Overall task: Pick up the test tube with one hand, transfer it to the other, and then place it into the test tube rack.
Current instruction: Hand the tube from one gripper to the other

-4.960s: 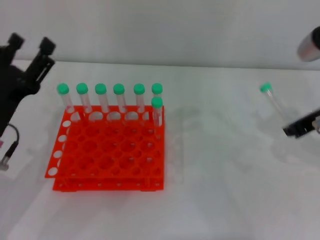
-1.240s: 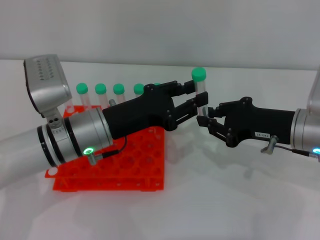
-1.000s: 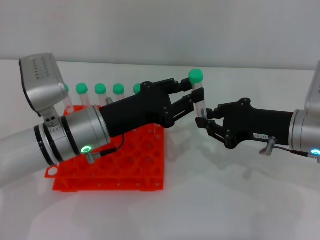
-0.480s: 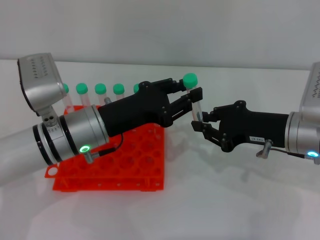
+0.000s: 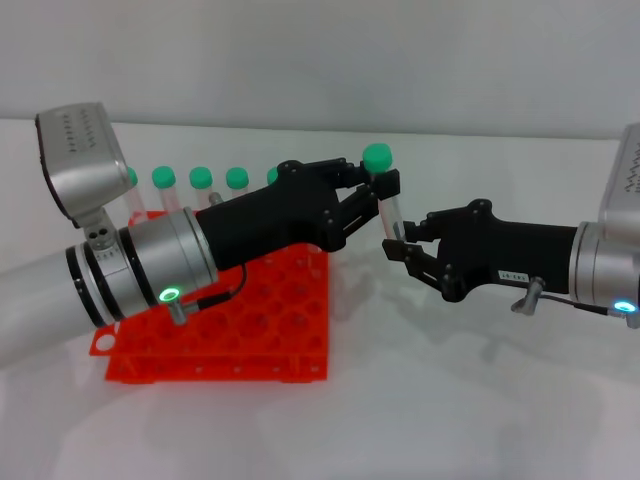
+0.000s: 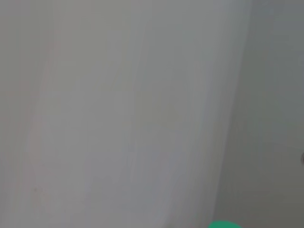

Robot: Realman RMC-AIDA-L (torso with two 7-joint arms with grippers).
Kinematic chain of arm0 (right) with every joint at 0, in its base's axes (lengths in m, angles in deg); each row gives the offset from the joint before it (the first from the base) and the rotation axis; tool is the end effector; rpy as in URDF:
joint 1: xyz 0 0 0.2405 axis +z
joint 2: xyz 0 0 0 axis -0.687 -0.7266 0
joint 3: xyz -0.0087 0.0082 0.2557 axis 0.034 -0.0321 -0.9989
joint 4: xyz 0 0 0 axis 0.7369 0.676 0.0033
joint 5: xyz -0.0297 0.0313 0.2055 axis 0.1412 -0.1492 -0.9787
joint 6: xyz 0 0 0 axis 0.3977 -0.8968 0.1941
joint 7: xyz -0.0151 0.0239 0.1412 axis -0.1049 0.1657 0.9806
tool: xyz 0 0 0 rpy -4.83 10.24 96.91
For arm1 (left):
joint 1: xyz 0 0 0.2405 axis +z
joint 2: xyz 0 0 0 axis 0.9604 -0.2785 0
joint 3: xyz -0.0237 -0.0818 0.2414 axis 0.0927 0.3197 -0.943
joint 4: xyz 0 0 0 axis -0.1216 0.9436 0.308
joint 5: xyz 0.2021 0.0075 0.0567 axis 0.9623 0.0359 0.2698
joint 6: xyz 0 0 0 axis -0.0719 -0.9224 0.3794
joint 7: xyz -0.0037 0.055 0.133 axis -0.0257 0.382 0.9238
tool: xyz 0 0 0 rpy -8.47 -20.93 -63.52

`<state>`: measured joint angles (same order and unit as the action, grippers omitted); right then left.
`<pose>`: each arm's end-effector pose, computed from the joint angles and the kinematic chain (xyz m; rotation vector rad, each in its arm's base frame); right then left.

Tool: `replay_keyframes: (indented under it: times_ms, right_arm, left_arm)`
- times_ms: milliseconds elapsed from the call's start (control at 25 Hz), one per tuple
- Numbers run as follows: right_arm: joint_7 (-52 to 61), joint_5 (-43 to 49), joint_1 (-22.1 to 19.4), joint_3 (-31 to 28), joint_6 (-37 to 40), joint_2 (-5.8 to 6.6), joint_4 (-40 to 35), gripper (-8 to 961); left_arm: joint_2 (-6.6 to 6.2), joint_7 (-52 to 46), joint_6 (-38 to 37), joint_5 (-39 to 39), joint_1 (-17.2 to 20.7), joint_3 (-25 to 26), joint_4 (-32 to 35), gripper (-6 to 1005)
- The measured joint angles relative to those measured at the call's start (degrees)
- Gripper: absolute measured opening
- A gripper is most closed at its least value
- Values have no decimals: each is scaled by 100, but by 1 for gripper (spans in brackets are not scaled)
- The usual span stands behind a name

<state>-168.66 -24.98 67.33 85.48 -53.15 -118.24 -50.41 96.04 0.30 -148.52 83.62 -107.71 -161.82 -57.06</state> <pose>0.1719 0.3602 -0.0328 -2.6479 0.2513 0.6030 -0.1908 0.3568 -0.0463 -2.5140 -0.4909 -1.1568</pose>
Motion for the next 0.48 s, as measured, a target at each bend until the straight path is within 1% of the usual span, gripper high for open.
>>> replay_keyframes:
  times_ms: [240, 440, 480]
  right_arm:
    - [187, 56, 24, -25, 8, 14, 33, 232]
    - [221, 21, 62, -214, 105, 23, 305, 234]
    - [223, 19, 65, -292, 127, 22, 370, 273]
  left_arm:
    - [-1, 21, -71, -5, -14, -1, 10, 209]
    - [-12, 104, -194, 8, 17, 35, 111, 208]
    - [-14, 144, -249, 25, 40, 57, 140, 209]
